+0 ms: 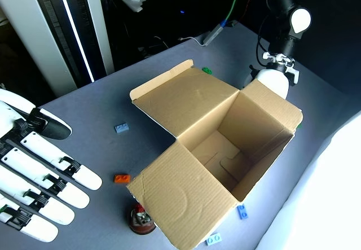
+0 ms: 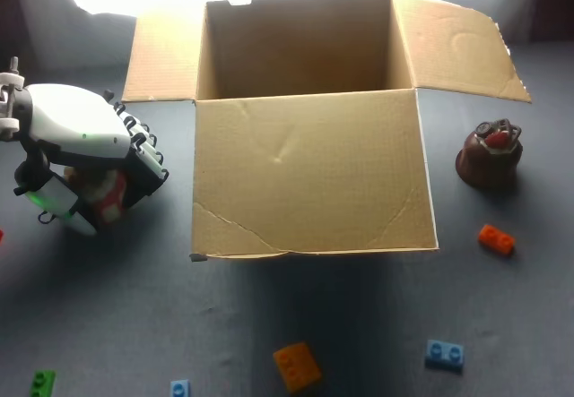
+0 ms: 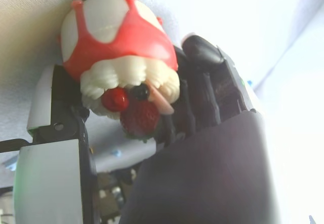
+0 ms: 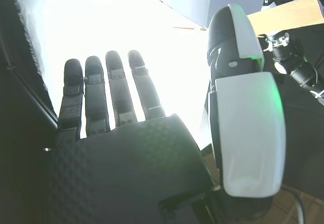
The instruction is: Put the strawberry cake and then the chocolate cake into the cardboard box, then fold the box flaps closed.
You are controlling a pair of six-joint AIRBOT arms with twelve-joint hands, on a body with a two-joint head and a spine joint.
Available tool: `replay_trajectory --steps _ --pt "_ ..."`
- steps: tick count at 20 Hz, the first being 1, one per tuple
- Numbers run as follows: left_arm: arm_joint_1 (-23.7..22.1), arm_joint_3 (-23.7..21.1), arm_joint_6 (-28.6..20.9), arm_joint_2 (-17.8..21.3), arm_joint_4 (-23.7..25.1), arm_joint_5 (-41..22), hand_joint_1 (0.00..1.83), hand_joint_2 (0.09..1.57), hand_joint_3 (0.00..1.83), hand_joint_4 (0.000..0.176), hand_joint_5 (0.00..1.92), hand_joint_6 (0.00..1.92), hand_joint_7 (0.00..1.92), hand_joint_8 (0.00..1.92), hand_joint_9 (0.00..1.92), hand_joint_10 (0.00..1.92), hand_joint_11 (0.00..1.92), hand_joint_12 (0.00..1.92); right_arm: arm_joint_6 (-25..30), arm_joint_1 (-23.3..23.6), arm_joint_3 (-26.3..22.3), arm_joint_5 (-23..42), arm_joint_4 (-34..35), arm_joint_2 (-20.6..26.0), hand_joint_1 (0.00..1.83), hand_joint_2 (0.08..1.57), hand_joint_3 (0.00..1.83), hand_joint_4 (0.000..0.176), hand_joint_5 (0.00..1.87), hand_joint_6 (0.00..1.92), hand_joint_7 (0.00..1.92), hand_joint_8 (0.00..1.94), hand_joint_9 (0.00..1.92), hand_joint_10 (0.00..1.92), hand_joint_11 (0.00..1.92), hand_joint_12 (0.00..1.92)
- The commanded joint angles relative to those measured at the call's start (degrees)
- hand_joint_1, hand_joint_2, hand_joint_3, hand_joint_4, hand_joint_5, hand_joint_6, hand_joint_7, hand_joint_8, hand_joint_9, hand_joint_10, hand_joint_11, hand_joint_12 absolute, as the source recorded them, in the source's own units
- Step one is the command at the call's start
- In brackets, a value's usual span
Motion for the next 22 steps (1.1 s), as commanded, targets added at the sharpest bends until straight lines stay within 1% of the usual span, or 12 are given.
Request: replay_trajectory --steps 1,2,4,6,11,12,13,16,18,19,21,22 --pt "-0.3 0.6 0.3 0.5 -3.4 -0.8 1.12 1.32 0.00 0.000 0.65 1.41 0.60 1.73 0.34 1.92 0.32 1.92 -0.3 0.3 -0.1 7.1 -0.3 0.7 0.41 1.08 0.00 0.000 0.10 0.00 0.12 0.00 0.12 0.01 0.00 0.39" --pt "-0.3 0.7 0.3 0.6 -3.4 -0.9 1.12 1.32 0.00 0.000 0.65 1.41 0.60 1.74 0.34 1.92 0.33 1.92 -0.3 0.3 -0.1 7.1 -0.3 0.7 0.41 1.07 0.00 0.000 0.11 0.00 0.13 0.00 0.12 0.01 0.00 0.42" --pt "-0.8 1.1 0.3 0.7 -3.4 -1.1 1.12 1.32 0.00 0.000 0.66 1.41 0.60 1.73 0.35 1.92 0.35 1.92 -0.3 0.3 -0.1 7.1 -0.3 0.7 0.41 1.07 0.00 0.000 0.11 0.00 0.12 0.00 0.12 0.01 0.00 0.40" --pt "-1.4 1.7 0.3 0.8 -3.4 -1.5 1.11 1.33 0.00 0.000 0.65 1.43 0.56 1.78 0.36 1.92 0.34 1.92 -0.3 0.3 -0.1 7.1 -0.3 0.7 0.41 1.07 0.00 0.000 0.12 0.01 0.13 0.01 0.12 0.01 0.00 0.40" --pt "-4.8 4.1 -0.9 1.2 -2.2 -2.9 1.11 1.34 0.01 0.000 0.65 1.44 0.53 1.83 0.42 1.92 0.37 1.92 -0.3 0.3 -0.1 7.1 -0.3 0.7 0.40 1.08 0.00 0.000 0.13 0.01 0.13 0.00 0.13 0.01 0.00 0.46" --pt "-5.8 5.0 -1.6 1.3 -1.6 -3.5 1.24 1.33 0.05 0.000 0.60 1.47 0.50 1.83 0.47 1.90 0.37 1.92 -0.4 0.3 -0.1 7.1 -0.3 0.7 0.40 1.08 0.00 0.000 0.12 0.00 0.12 0.00 0.12 0.00 0.00 0.40" --pt "-6.7 5.6 -1.9 1.4 -1.0 -4.0 1.27 1.33 0.06 0.000 0.59 1.46 0.50 1.83 0.49 1.89 0.38 1.92 -0.4 0.3 -0.1 7.1 -0.3 0.7 0.39 1.09 0.00 0.000 0.12 0.00 0.11 0.00 0.11 0.00 0.00 0.34" --pt "-9.5 7.1 -2.6 1.9 1.2 -5.6 1.26 1.34 0.08 0.000 0.54 1.55 0.47 1.85 0.48 1.91 0.41 1.92 -0.4 0.3 -0.1 7.1 -0.3 0.7 0.40 1.08 0.00 0.000 0.14 0.01 0.14 0.00 0.13 0.01 0.00 0.49" --pt "-11.4 8.1 -3.6 2.1 2.5 -6.4 1.27 1.26 0.24 0.000 0.54 1.58 0.49 1.85 0.49 1.90 0.41 1.92 -0.4 0.2 -0.1 7.1 -0.3 0.7 0.44 1.07 0.00 0.000 0.14 0.00 0.14 0.00 0.14 0.01 0.00 0.53" --pt "-12.4 8.5 -4.0 2.2 3.1 -6.8 1.27 1.22 0.32 0.000 0.53 1.60 0.50 1.85 0.50 1.91 0.41 1.92 -0.4 0.2 -0.1 7.1 -0.3 0.7 0.45 1.08 0.00 0.000 0.13 0.00 0.13 0.00 0.13 0.01 0.00 0.48" --pt "-14.9 9.1 -4.7 2.5 4.7 -7.6 1.27 1.20 0.36 0.000 0.53 1.61 0.51 1.83 0.52 1.90 0.42 1.92 -0.4 0.2 -0.1 7.1 -0.3 0.7 0.40 1.09 0.00 0.000 0.11 0.00 0.12 0.00 0.12 0.00 0.00 0.43" --pt "-16.2 9.5 -5.2 2.6 5.5 -8.2 1.28 1.19 0.36 0.000 0.54 1.57 0.52 1.83 0.52 1.90 0.43 1.92 -0.4 0.2 -0.1 7.1 -0.3 0.7 0.43 1.08 0.00 0.000 0.12 0.01 0.13 0.00 0.13 0.01 0.00 0.46"
